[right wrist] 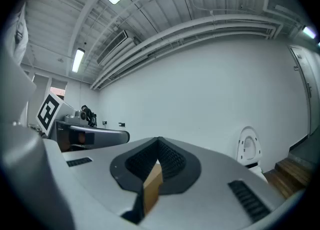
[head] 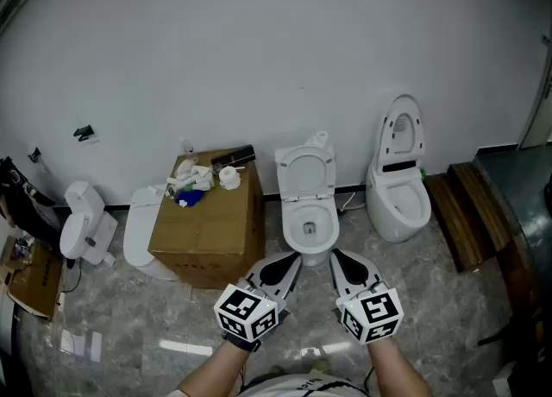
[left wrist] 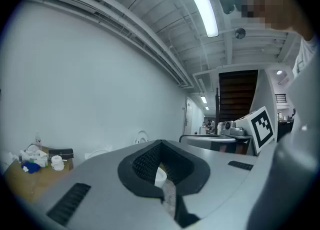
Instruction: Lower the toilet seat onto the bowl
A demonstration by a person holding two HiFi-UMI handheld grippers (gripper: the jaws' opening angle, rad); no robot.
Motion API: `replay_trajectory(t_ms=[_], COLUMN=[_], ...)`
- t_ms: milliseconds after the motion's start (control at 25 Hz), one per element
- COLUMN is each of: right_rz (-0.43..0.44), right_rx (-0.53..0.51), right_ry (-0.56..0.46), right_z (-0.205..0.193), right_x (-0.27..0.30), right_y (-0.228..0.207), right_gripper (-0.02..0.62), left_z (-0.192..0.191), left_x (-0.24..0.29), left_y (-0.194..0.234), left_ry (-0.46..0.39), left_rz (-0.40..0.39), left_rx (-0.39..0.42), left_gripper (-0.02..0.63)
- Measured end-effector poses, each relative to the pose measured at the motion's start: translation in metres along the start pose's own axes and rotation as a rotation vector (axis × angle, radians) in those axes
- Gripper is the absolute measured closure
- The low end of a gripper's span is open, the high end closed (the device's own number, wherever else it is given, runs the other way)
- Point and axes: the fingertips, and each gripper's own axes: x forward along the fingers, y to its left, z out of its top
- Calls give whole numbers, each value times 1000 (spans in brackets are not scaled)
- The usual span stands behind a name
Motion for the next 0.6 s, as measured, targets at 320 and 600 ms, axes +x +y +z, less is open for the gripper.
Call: replay_trajectory(t_ms=[320,600], right_rz=[20,132], right_rx=[-25,313], right_ry=[1,-134], right_z=[2,23], right_x=[3,-8], right_y=[-8,-40], right_gripper=[583,581], left_z=[-3,9], left_x=[15,21], left_y=[-1,9], left_ry=[8,-12], left_rz=[7,23], left_rx=[-1,10], left_gripper=[597,597])
